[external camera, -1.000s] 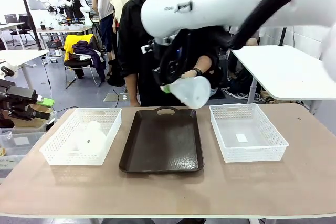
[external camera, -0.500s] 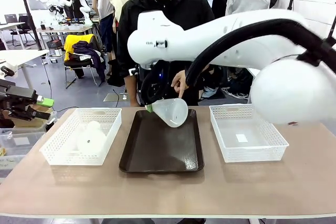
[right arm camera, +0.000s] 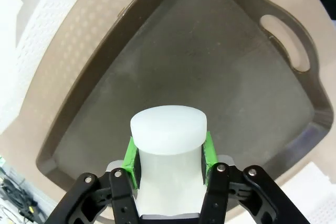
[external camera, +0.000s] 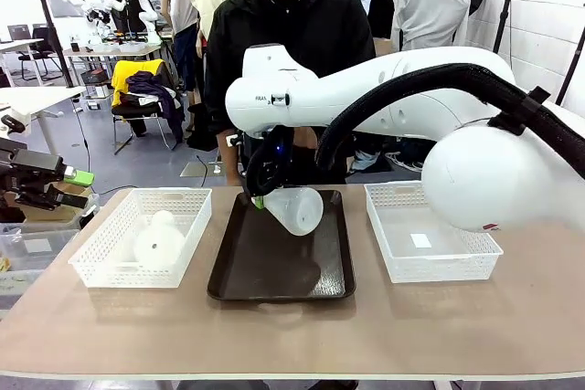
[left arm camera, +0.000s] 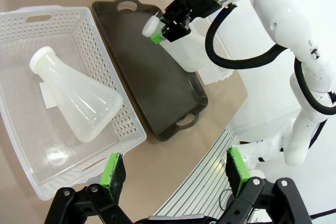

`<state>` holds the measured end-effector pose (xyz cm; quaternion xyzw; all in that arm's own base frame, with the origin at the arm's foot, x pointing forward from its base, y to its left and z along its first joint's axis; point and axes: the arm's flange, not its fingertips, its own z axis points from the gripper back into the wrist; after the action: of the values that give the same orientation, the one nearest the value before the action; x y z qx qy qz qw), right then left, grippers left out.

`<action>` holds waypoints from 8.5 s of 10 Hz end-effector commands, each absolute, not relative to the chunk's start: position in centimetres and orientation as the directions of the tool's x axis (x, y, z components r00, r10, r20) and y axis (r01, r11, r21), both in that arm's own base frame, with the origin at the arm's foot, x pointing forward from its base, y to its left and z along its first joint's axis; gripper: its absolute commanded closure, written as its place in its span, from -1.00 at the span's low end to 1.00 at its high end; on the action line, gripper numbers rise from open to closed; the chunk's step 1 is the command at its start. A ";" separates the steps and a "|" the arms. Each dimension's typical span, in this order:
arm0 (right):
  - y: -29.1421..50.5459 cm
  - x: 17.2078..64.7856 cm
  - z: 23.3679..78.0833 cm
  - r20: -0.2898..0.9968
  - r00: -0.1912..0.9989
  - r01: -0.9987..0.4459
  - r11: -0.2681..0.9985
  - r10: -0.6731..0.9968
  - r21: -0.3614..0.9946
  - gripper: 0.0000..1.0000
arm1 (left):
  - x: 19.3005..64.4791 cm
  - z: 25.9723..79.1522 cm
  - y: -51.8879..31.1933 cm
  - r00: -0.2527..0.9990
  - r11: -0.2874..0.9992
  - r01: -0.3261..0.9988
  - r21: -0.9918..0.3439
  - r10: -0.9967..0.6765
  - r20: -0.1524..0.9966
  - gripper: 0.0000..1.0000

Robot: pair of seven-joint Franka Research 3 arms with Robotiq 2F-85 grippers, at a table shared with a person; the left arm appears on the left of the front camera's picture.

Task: Prepare the laboratory tools.
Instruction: While moving the picked Big flask to the Handle tray indicated by the person, stop as directed by the person, then place the picked Big flask upright in the Handle tray as instructed by the person.

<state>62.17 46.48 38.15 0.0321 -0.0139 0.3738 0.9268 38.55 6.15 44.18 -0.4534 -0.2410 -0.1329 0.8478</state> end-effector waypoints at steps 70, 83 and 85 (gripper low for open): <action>31.8 62.2 32.7 1.000 0.009 -0.977 0.212 -0.022 0.014 1.00 | 38.5 44.3 6.3 0.847 0.550 0.444 -0.707 -0.001 0.531 -1.00; 33.1 63.1 29.8 0.998 0.051 -0.984 0.174 0.039 0.043 -0.34 | 38.5 44.3 6.3 0.847 0.550 0.444 -0.707 -0.001 0.531 -1.00; 33.1 63.1 29.9 0.997 0.040 -0.984 0.174 0.060 0.029 -1.00 | 38.5 44.3 6.3 0.847 0.550 0.444 -0.707 -0.001 0.531 -1.00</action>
<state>62.65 32.86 29.69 0.4532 -0.5229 0.4498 0.5647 38.54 6.18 44.18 -0.4533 -0.2412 -0.1326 0.8478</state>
